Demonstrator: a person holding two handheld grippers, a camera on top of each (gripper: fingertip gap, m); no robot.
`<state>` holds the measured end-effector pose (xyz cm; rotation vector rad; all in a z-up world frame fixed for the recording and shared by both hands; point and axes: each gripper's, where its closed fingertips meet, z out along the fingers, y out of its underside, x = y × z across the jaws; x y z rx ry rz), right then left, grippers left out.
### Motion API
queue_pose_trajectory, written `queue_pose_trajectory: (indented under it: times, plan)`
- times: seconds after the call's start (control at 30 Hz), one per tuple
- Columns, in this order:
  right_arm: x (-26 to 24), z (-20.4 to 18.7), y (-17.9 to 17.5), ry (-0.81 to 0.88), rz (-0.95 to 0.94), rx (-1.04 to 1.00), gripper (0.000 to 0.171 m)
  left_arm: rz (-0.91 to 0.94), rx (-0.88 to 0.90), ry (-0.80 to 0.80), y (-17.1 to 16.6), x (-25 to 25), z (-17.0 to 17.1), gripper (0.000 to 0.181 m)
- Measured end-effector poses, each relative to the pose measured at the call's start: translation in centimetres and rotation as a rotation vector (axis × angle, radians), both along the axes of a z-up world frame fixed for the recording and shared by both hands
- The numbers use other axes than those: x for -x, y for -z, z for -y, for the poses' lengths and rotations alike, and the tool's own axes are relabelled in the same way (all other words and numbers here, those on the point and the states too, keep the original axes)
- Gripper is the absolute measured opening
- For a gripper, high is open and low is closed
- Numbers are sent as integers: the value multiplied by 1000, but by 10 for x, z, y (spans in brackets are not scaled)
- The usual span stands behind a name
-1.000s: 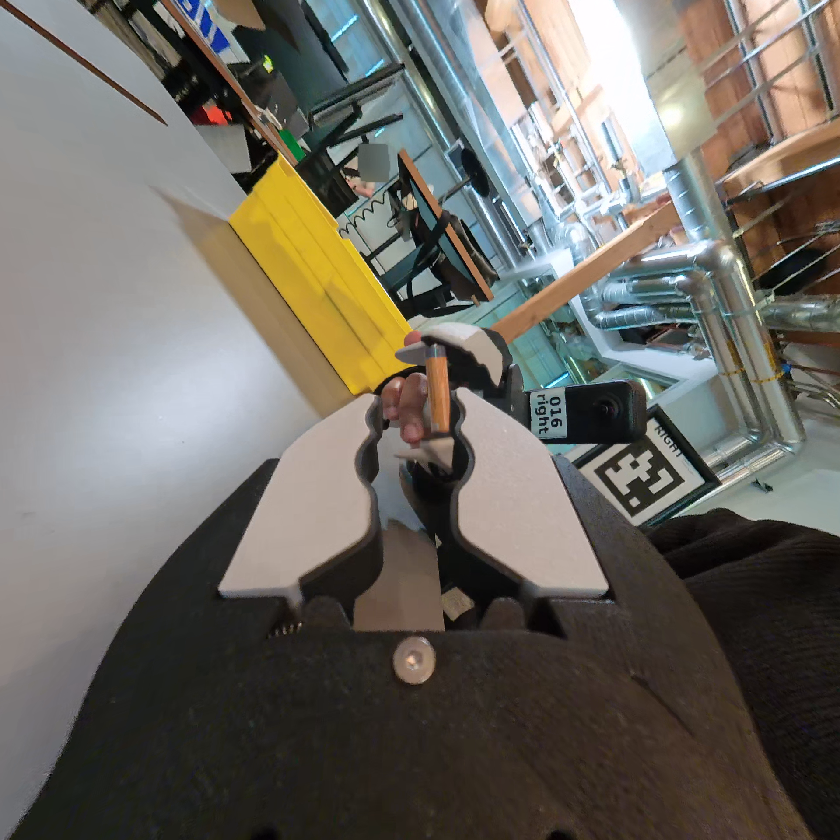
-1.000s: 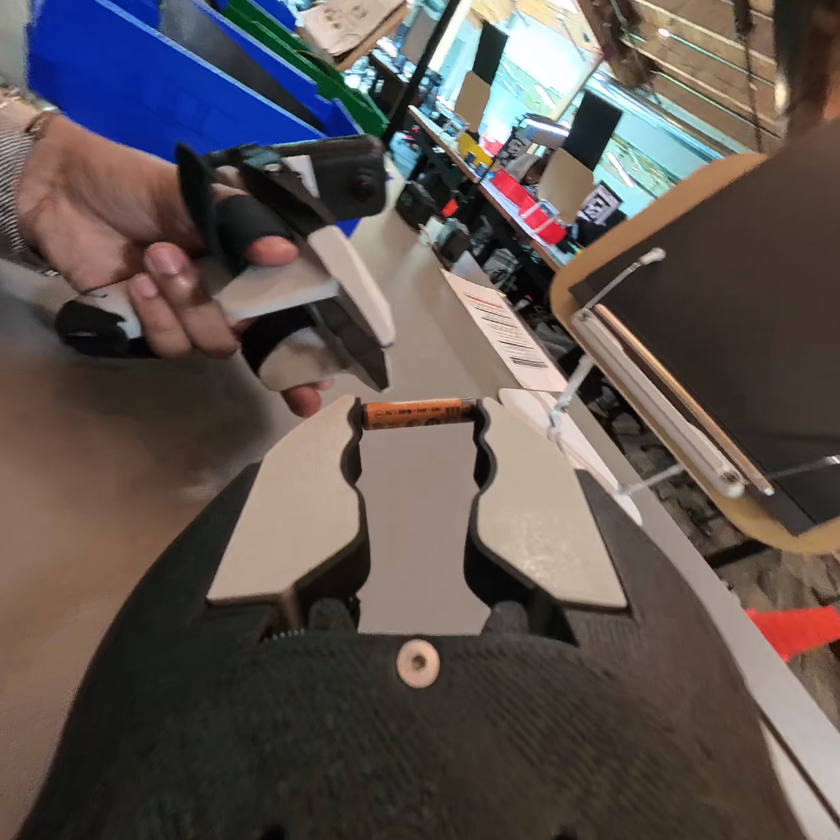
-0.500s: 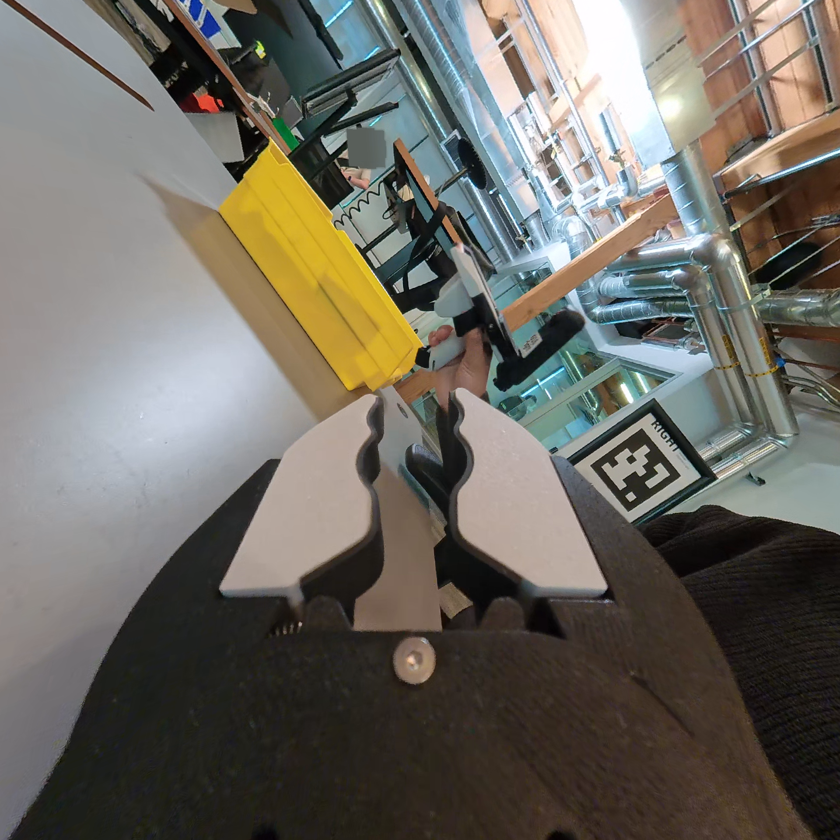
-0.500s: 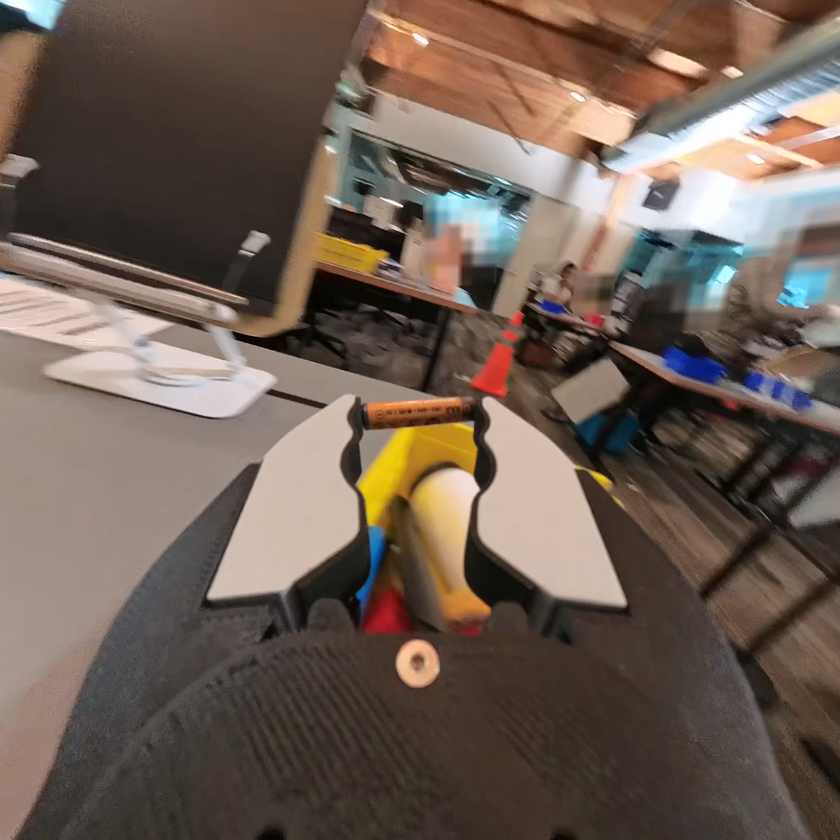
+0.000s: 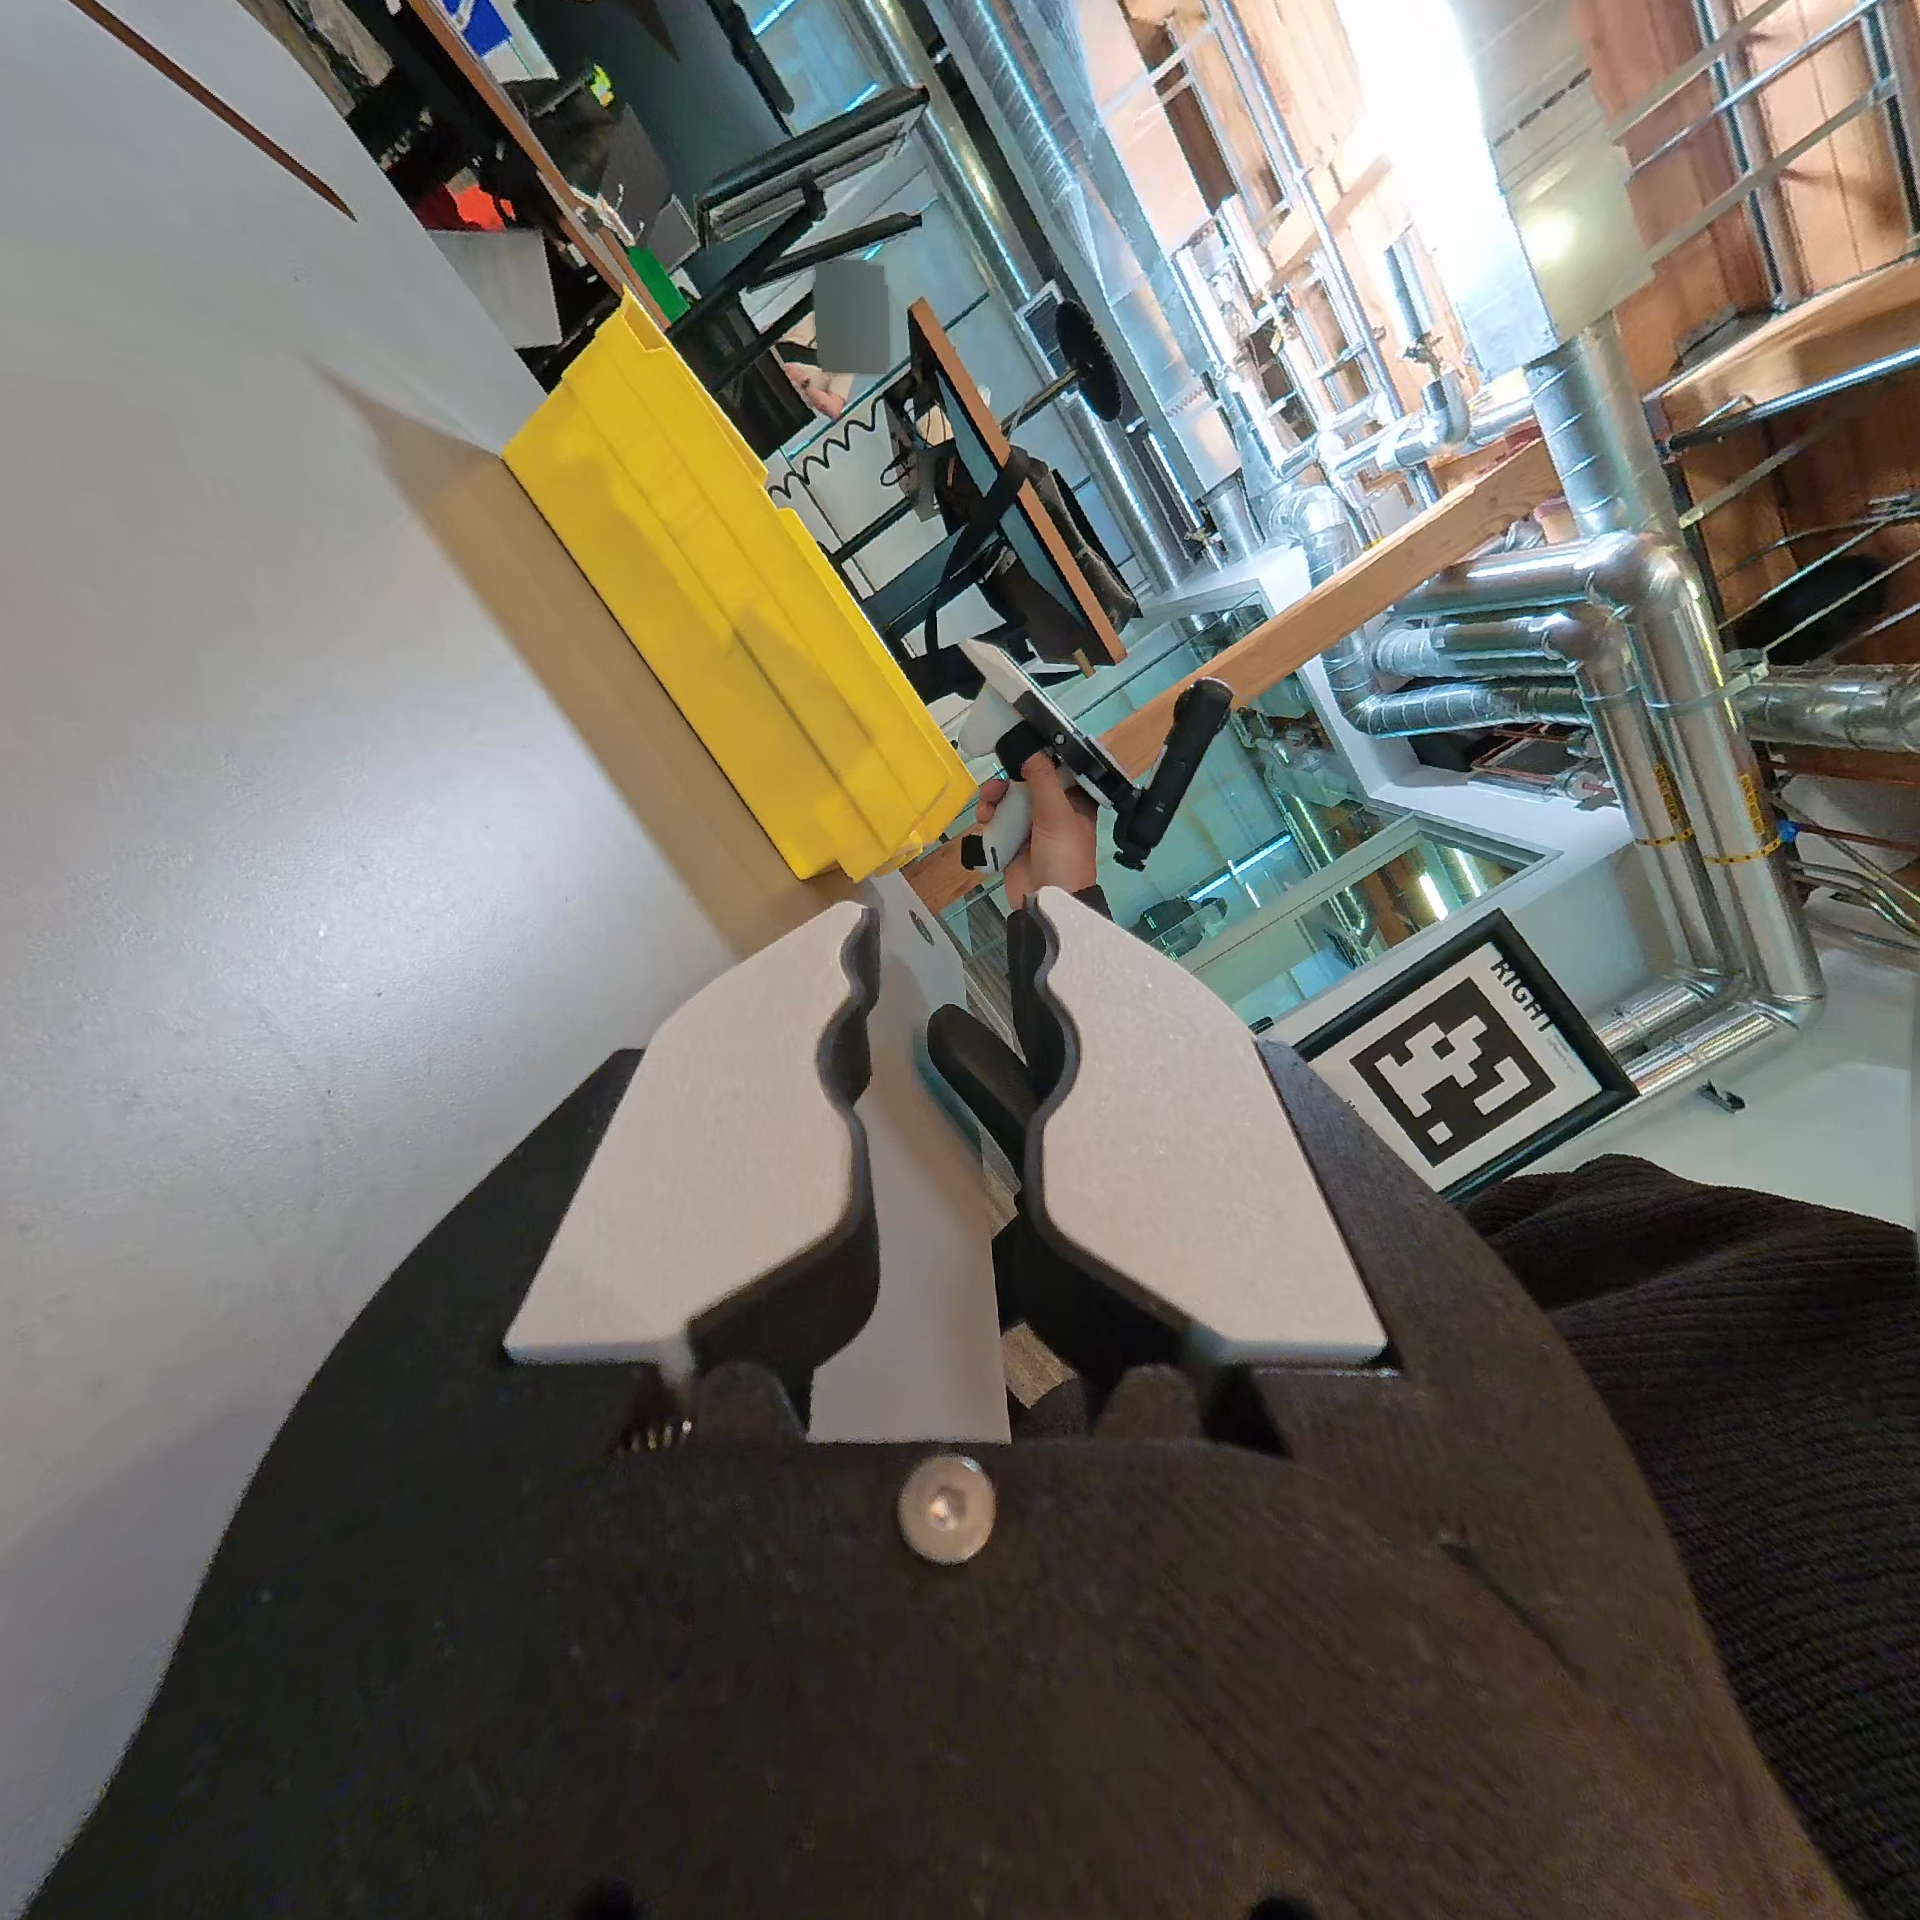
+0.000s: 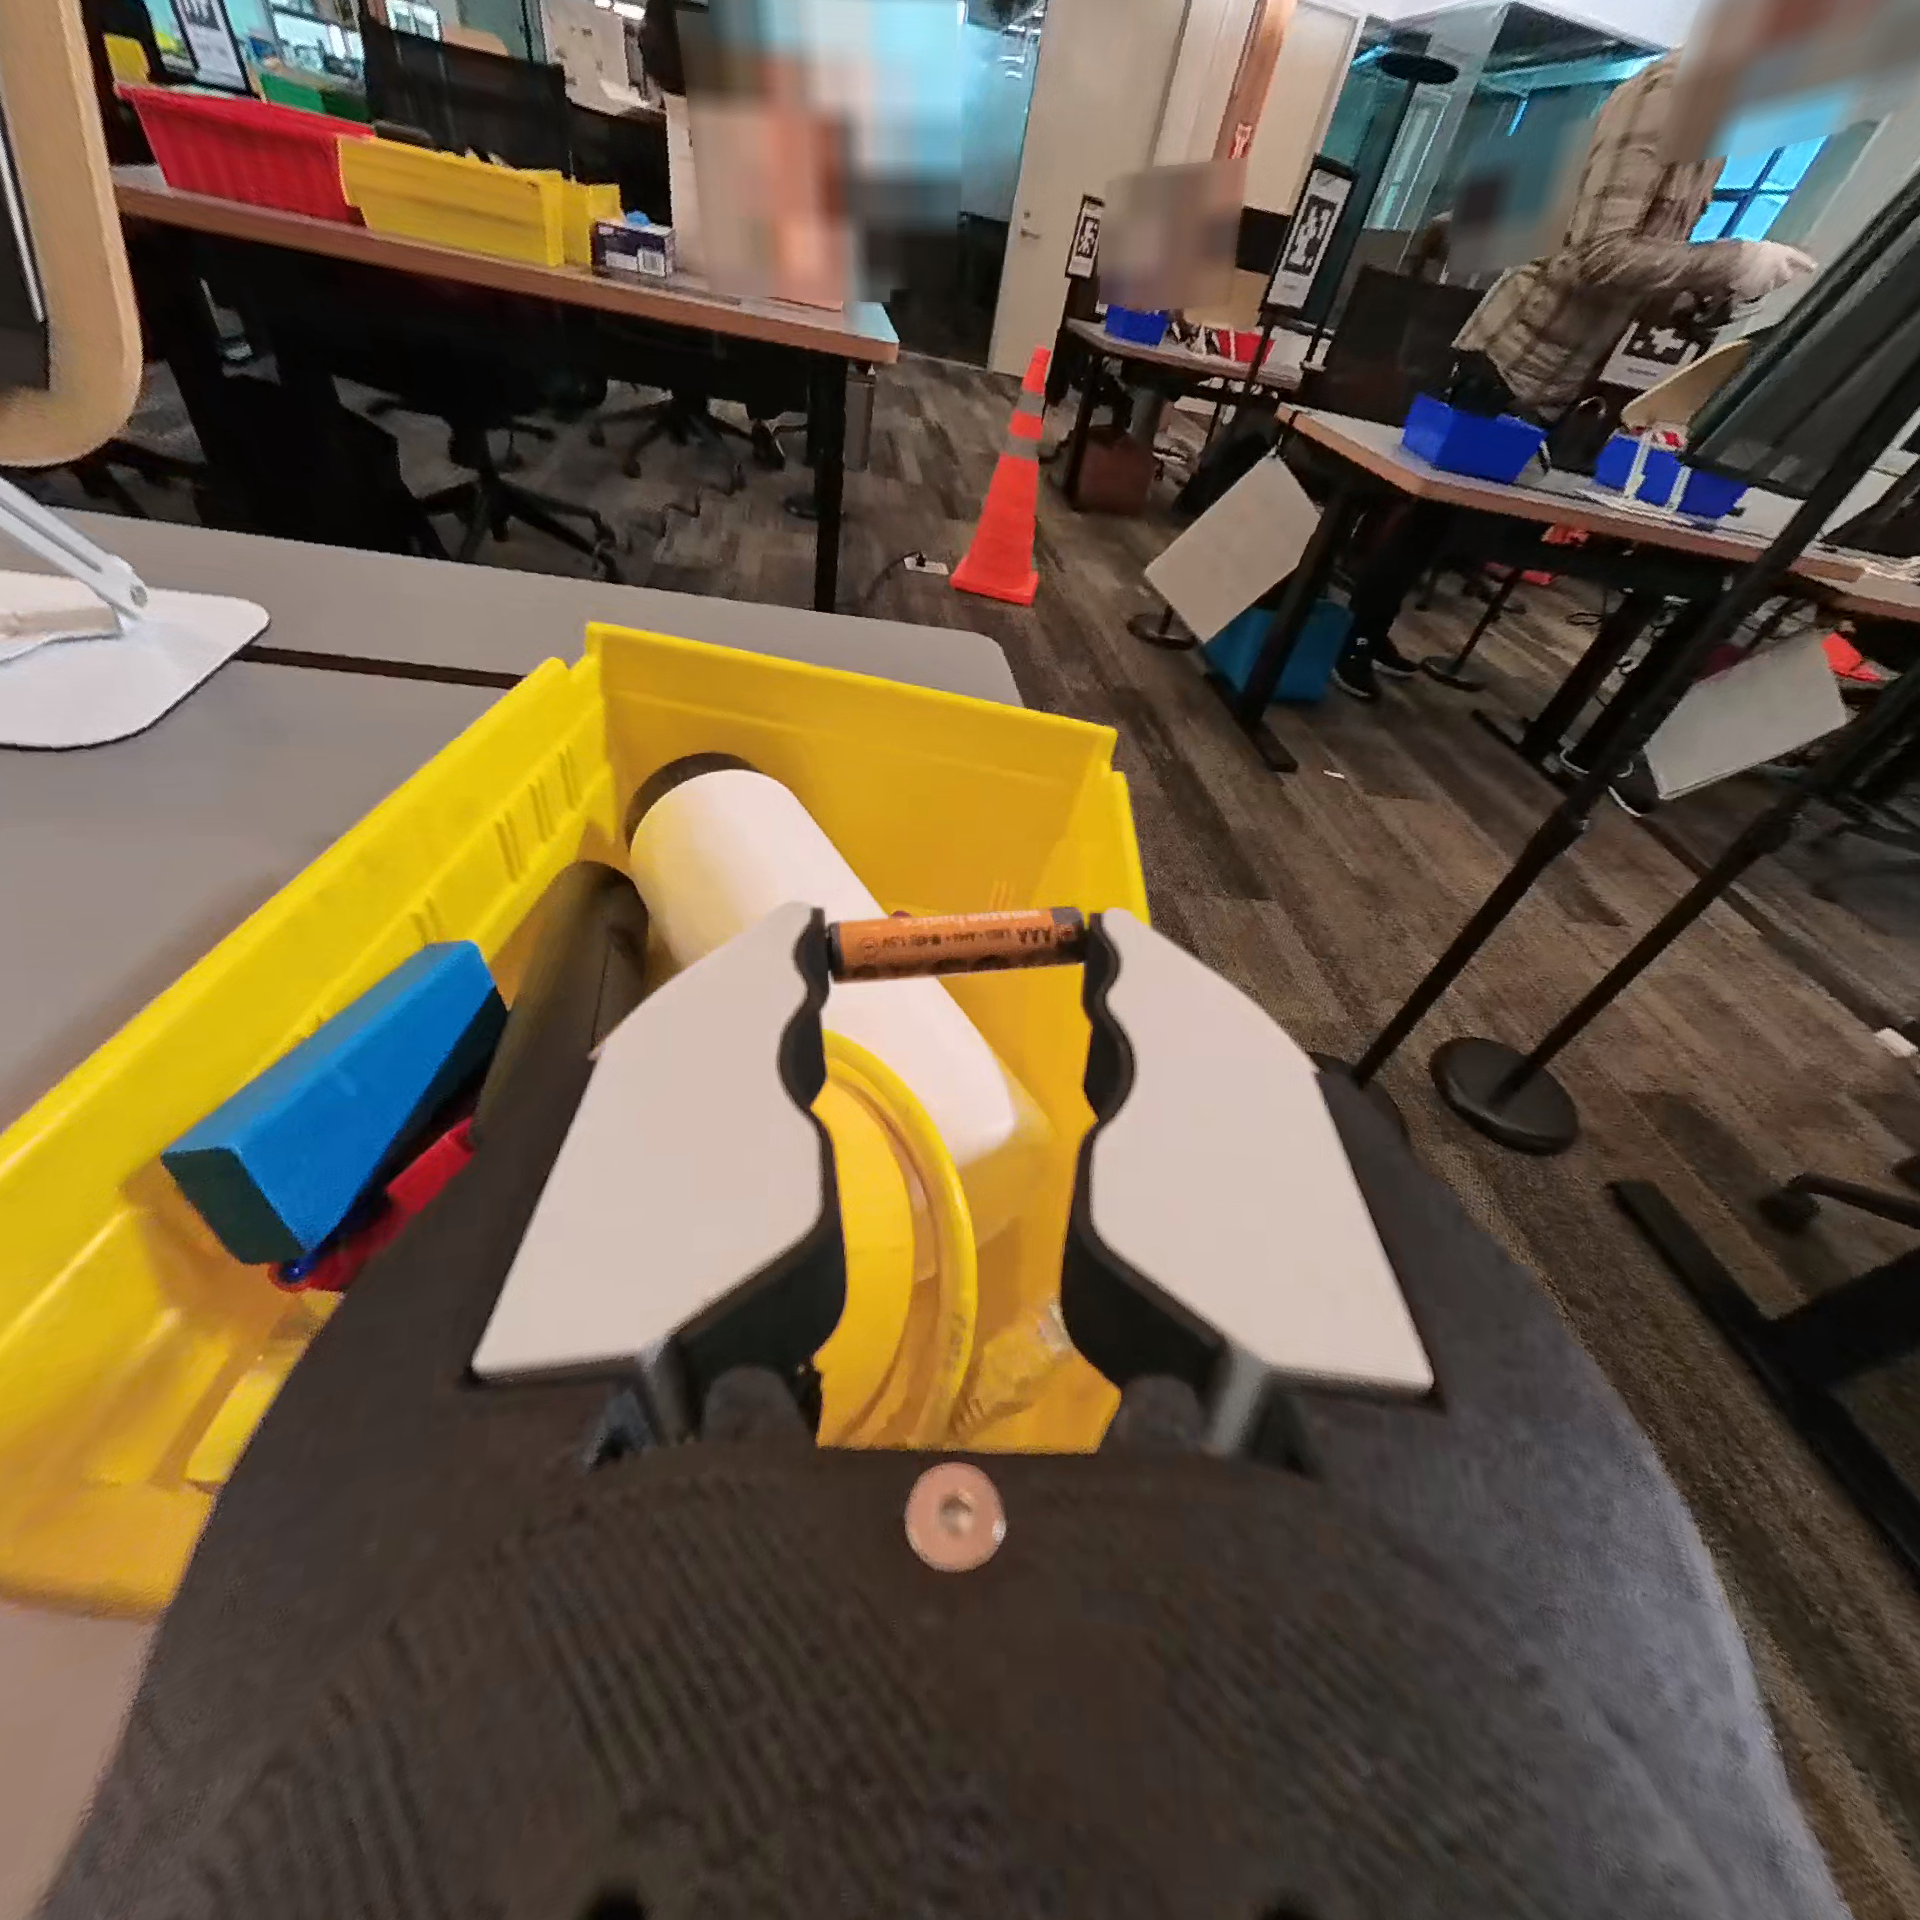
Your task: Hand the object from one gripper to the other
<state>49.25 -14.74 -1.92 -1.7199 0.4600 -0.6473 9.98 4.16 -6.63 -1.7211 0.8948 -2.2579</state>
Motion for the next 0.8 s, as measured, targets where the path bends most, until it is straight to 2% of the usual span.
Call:
queue_pose_trajectory:
  times: [0.4,0.8]
  plan:
    - [30,-36,7,-169,130,116,48,-6,8,4,1,-1,1,26]
    - [38,-45,10,-210,123,126,48,-11,11,6,3,-2,2,26]
